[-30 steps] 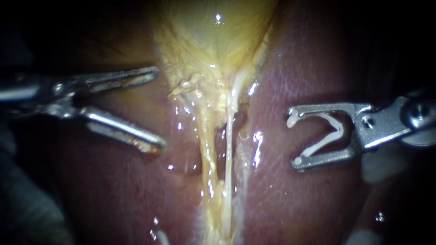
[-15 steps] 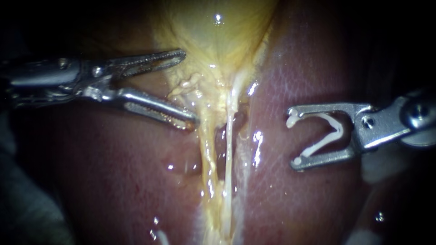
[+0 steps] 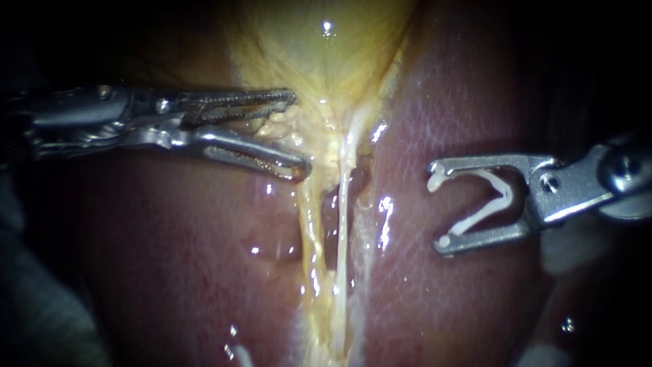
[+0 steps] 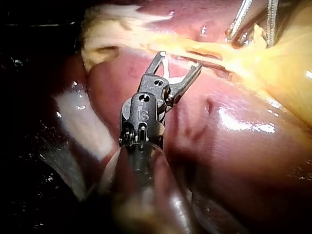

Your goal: Grabbing gallbladder

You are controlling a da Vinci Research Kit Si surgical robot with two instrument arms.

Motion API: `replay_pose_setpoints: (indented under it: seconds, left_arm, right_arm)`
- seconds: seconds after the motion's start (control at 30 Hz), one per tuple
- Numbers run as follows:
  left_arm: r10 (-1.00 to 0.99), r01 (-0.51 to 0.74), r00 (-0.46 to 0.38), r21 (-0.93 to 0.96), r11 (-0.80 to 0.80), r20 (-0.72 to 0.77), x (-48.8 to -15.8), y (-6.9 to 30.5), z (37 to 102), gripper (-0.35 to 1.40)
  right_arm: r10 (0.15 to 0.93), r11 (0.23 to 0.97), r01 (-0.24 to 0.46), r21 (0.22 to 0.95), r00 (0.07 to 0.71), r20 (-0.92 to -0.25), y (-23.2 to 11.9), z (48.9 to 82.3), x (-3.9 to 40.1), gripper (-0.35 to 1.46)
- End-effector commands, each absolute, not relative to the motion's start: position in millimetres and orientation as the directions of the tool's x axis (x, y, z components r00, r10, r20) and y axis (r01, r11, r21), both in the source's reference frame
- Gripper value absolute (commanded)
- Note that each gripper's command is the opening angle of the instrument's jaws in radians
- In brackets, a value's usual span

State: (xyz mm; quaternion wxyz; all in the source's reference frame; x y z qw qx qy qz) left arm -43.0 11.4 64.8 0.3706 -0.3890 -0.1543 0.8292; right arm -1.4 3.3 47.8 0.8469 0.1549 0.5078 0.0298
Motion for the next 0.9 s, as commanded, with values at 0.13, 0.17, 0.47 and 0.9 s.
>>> replay_pose_setpoints:
  seconds: [0.13, 0.17, 0.47, 0.9]
  left_arm:
    - [0.743, -0.503, -0.431, -0.547, -0.669, -0.512, -42.5, 11.6, 65.1, 0.25]
    - [0.743, -0.503, -0.434, -0.546, -0.669, -0.51, -42.4, 11.6, 65.1, 0.22]
    - [0.771, -0.528, -0.432, -0.562, -0.637, -0.468, -41.6, 11.8, 65.3, -0.2]
    - [0.82, -0.572, -0.4, -0.587, -0.573, -0.41, -40.9, 12.3, 64.0, -0.35]
  right_arm:
    - [0.208, 0.95, 0.107, 0.293, 0.483, -0.851, 3.3, 47.8, -1.3, 0.5]
    - [0.208, 0.95, 0.107, 0.293, 0.483, -0.851, 3.3, 47.8, -1.3, 0.5]
    - [0.208, 0.95, 0.107, 0.293, 0.483, -0.851, 3.3, 47.8, -1.4, 0.5]
    - [0.208, 0.95, 0.107, 0.293, 0.483, -0.851, 3.2, 47.8, -1.4, 0.5]
